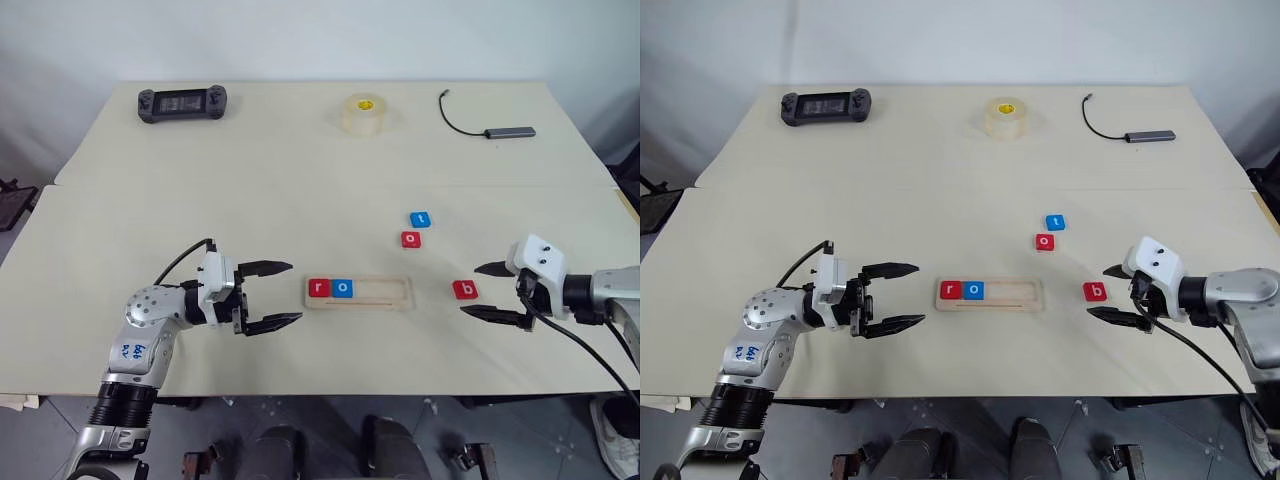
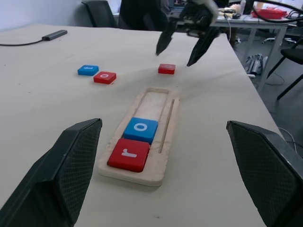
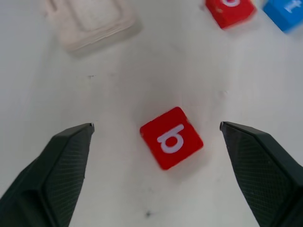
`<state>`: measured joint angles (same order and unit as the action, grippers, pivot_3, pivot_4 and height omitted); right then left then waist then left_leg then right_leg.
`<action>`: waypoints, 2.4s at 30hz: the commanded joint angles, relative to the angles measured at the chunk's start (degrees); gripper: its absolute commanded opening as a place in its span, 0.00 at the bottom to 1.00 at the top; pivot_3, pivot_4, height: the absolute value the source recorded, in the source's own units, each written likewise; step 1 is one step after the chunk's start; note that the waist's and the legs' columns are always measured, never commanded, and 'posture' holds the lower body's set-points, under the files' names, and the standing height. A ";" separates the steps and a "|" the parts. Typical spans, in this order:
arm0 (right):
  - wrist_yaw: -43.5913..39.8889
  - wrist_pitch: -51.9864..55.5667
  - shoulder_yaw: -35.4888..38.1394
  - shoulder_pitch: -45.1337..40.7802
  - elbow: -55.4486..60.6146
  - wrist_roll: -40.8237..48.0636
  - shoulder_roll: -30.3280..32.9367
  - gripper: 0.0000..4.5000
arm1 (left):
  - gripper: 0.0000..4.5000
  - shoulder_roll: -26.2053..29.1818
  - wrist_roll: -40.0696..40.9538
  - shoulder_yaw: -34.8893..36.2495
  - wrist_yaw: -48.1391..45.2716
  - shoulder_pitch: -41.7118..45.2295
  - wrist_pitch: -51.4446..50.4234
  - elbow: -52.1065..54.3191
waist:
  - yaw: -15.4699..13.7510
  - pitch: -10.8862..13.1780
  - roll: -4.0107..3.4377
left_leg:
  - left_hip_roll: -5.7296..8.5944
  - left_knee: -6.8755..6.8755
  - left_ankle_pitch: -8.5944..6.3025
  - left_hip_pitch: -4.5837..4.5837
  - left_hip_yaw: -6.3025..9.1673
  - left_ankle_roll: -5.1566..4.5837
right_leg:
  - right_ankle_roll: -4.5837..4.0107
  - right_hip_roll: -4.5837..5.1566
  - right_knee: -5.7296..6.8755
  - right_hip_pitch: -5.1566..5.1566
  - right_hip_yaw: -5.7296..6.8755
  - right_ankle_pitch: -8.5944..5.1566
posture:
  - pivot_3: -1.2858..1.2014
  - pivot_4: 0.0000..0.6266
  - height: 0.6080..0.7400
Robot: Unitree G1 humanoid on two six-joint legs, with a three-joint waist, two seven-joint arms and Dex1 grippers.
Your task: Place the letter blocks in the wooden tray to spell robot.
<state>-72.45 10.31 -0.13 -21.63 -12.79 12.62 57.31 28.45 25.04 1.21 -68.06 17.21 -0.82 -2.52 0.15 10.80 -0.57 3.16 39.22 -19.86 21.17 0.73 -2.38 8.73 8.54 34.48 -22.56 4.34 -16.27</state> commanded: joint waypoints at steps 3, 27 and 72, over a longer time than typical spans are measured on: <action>-4.67 -10.56 -5.73 -9.24 -15.99 -6.44 -2.72 0.99 | 1.00 0.55 0.75 0.37 0.14 -0.32 0.69 3.29 | -0.11 0.00 0.00 | -0.01 0.01 0.01 0.03 0.09 0.03 | 0.00 0.00 -0.04 0.01 0.07 0.00 | 0.52 0.24 1.00; -10.31 14.47 -14.54 -21.06 7.50 -3.23 -12.91 0.33 | 1.00 0.52 0.10 0.34 4.10 -2.32 0.76 4.67 | -0.72 0.03 -0.08 | -0.18 0.07 -0.04 0.10 0.28 0.27 | -0.08 -0.07 -0.04 -0.01 0.24 -0.04 | 0.52 0.24 1.00; -0.35 18.17 -16.16 -17.35 7.85 -5.64 -16.23 0.00 | 1.00 1.51 -0.39 0.43 6.25 -2.66 0.41 5.22 | -0.16 0.03 -0.08 | -0.04 0.03 -0.05 0.14 0.24 0.21 | -0.08 -0.03 -0.03 -0.06 0.21 -0.04 | 0.52 0.24 1.00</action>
<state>-72.80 28.29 -16.07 -38.02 -6.81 6.87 41.25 29.44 24.63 1.18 -61.94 14.24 -0.72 1.54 -0.01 10.83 -0.65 3.12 39.25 -19.91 21.31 0.98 -2.17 8.65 8.50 34.46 -22.62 4.55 -16.30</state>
